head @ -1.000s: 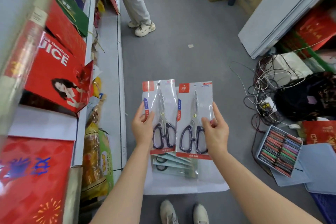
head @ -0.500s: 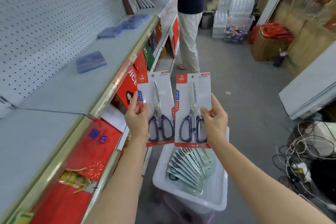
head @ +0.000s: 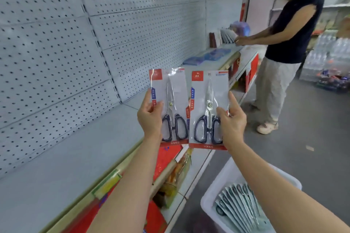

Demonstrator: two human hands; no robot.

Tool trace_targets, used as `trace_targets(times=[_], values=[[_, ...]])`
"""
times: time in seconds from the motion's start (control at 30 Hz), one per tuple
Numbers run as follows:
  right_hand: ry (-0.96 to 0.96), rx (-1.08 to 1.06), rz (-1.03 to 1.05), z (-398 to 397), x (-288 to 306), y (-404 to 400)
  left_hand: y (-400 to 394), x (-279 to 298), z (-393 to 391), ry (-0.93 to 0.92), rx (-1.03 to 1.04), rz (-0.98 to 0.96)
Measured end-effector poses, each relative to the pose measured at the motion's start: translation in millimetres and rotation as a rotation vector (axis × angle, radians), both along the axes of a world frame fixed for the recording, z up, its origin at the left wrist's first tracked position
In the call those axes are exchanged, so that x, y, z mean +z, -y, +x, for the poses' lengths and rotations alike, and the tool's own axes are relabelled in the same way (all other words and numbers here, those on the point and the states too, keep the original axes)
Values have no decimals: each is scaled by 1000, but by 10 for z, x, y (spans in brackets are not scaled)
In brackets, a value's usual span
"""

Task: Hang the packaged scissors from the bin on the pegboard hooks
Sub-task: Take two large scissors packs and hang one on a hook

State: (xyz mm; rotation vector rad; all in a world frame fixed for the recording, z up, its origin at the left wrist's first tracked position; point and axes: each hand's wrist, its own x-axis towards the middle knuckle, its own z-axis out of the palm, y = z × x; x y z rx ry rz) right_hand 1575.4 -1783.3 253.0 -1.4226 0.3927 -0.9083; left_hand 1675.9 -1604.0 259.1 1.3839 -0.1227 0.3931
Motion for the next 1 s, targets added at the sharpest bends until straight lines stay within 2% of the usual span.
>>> trace_targets(times=[0.33,0.6,1.0], values=[[71,190,-95,690,289,-885,-1003,438,45,97,280,-21],[133,408,-90,1047,584,-1423,-1517,711,-79,133,539,-37],[177,721,-134,884,708,-2155,-2155,847,-743,160,809,-91]])
